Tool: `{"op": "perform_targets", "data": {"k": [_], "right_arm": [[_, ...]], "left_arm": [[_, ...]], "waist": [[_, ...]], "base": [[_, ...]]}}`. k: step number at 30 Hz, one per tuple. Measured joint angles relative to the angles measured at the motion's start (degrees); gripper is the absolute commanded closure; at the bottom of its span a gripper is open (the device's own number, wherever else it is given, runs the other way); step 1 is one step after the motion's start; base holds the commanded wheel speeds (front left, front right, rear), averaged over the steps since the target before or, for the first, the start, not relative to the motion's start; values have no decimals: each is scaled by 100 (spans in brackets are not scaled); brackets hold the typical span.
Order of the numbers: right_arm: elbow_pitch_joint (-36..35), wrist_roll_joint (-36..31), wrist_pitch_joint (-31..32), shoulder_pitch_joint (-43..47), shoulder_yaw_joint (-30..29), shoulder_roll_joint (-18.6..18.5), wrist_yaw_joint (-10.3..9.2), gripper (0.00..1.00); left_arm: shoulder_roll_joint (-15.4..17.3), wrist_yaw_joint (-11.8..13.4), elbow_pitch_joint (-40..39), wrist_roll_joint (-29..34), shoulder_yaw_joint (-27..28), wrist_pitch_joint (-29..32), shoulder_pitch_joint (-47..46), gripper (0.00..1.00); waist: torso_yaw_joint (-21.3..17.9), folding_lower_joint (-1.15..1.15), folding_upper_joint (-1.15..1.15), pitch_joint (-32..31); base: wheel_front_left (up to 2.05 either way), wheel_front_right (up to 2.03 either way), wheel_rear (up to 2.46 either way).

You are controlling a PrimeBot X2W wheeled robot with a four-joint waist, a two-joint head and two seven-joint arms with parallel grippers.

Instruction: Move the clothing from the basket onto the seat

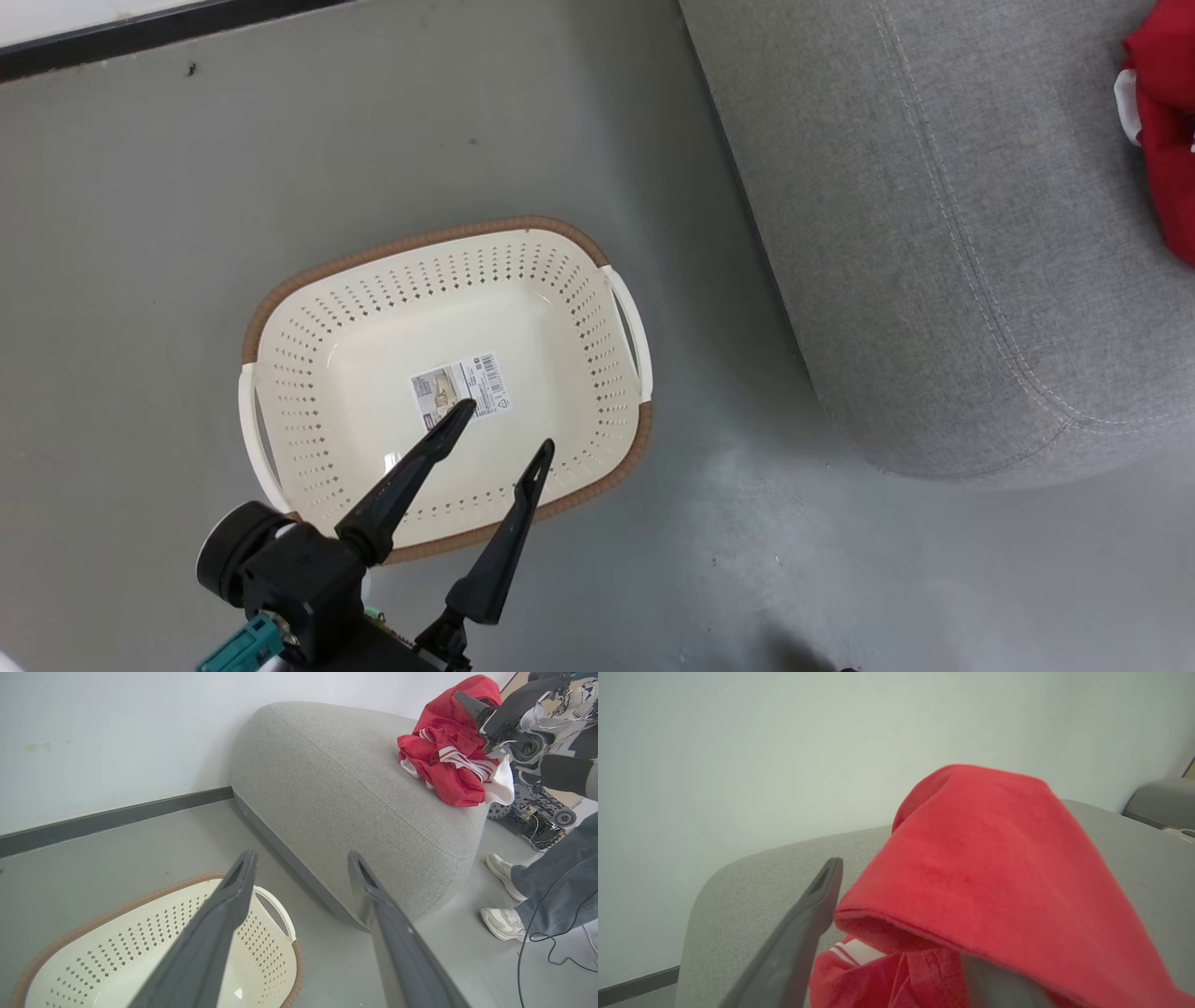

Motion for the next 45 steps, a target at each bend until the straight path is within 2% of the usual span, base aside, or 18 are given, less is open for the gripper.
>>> {"op": "perform_targets", "data": {"k": [5, 17, 20, 30, 37, 45], "right_arm": [[-53, -118, 1, 304, 181, 131, 118, 0], [-419, -179, 0, 1050, 76, 120, 163, 0], [-588, -272, 1, 1486, 103, 282, 91, 0], [-1259, -370, 2, 2670, 326, 904, 120, 0], [-1677, -503, 2, 3120, 686, 1296, 179, 0], [-2020, -634, 1, 3329, 891, 1437, 229, 0]], "left_arm": [[-132, 0, 168, -31, 4, -93, -16, 0], [-260, 7, 399, -186, 7, -294, -4, 0], [-268, 8, 452, -202, 11, -356, 32, 0], [-471, 196, 855, -357, 331, -645, 66, 0], [-612, 390, 1367, -387, 684, -915, 190, 0], [-787, 470, 1915, -447, 1024, -1248, 307, 0]], "waist": [[34, 0, 0, -159], [12, 0, -1, -595], [-14, -1, 0, -691], [5, -1, 0, -1044], [212, -1, -1, -1329], [572, -1, -1, -1633]], "base": [[0, 0, 0], [0, 0, 0], [0, 0, 0], [0, 0, 0], [0, 0, 0], [0, 0, 0]]}}
